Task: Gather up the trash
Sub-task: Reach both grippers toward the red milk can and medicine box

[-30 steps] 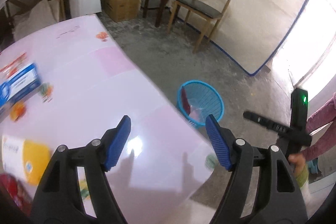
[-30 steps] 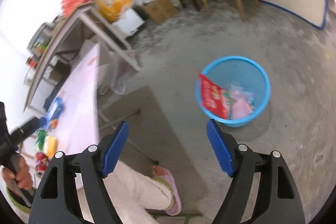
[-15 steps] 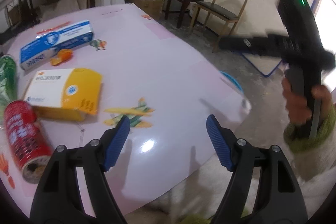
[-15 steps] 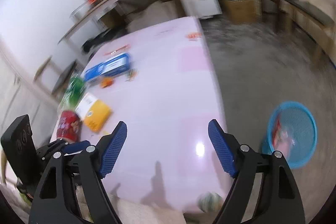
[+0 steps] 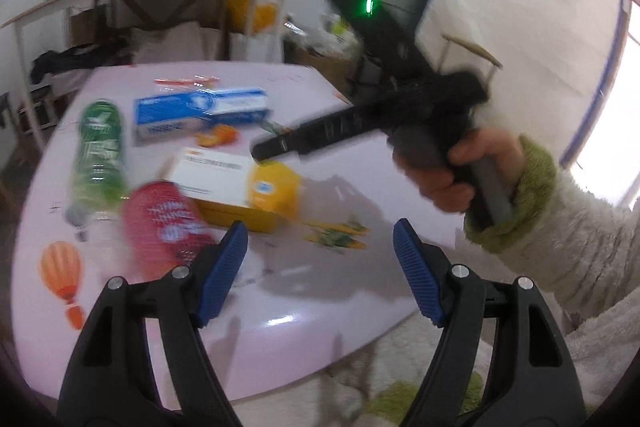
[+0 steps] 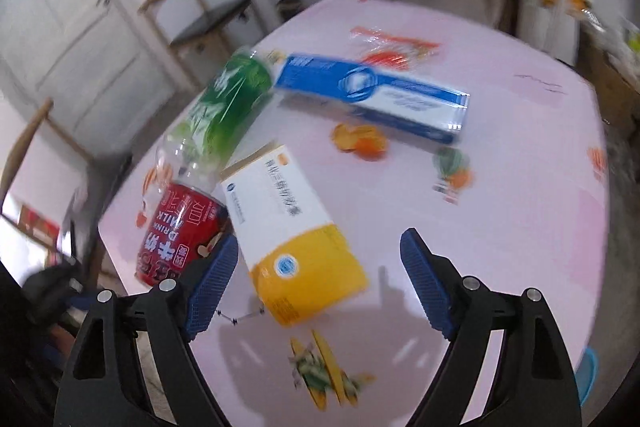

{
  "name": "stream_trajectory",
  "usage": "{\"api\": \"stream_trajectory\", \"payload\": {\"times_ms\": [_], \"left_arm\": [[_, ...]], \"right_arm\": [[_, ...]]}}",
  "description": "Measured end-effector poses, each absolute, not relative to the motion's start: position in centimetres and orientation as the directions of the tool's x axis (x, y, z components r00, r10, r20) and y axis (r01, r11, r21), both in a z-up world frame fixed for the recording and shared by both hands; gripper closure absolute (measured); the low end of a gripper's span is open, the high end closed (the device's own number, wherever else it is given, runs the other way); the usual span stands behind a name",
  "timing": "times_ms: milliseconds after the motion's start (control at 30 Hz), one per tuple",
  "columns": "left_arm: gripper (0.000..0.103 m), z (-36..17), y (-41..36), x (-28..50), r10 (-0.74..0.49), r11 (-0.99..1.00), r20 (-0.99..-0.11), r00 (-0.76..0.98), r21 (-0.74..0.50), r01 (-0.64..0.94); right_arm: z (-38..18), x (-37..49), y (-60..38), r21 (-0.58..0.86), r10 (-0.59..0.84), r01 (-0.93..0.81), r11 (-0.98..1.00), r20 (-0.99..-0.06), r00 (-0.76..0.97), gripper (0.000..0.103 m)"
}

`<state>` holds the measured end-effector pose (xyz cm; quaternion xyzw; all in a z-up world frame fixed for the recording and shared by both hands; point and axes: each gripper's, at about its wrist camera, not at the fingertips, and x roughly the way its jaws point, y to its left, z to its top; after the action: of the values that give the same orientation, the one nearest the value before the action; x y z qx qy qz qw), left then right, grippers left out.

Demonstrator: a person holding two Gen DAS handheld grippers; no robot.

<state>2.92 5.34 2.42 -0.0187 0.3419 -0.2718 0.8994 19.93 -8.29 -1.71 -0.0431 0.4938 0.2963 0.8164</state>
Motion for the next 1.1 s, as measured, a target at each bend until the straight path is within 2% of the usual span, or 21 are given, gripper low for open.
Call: {"api": "stream_trajectory", "payload": {"times_ms": [133,400,600,733,800,900,1100], "left_arm": [[0.032,3.0,8.5,3.0,-0.459,0.886,-0.584,0.670,-0.241,0.397],[0.032,3.0,13.4,4.1,-0.358,0.934,-0.591,0.723,-0.242,0.264],[0.032,2.1,14.9,4.5,-0.393,0.916,-0.588,0.707,-0.317,0.246],[0.040,0.9,14.4,5.4,-0.452,0.887,-0.592,0.667,-0.378,0.265],[0.044,0.3,14.0,5.9,-0.470,0.877,-0.604,0.643,-0.400,0.266],[0.050,-0.5,13.4,6.8,-0.468,0.879,-0.638,0.612,-0.408,0.247],[0.051,-1.3,12.4,7.2,-0.465,0.882,-0.662,0.588,-0.402,0.244]], "right_arm": [[-2.6,20.6,-6.4,0.174,0.415,-0.585,0.792,-0.856,0.307,0.022],[-4.1,21.9,-4.4,0.171,0.405,-0.683,0.710,-0.893,0.198,0.022],[-4.9,23.0,-4.0,0.243,0.443,-0.685,0.686,-0.887,0.128,0.022],[-5.7,23.3,-3.8,0.284,0.458,-0.668,0.688,-0.884,0.095,0.023],[-6.0,22.8,-3.7,0.265,0.438,-0.662,0.701,-0.893,0.106,0.026],[-5.9,22.1,-3.9,0.260,0.427,-0.635,0.727,-0.896,0.122,0.030],[-5.9,20.3,-4.9,0.282,0.436,-0.573,0.769,-0.888,0.148,0.032]]}}
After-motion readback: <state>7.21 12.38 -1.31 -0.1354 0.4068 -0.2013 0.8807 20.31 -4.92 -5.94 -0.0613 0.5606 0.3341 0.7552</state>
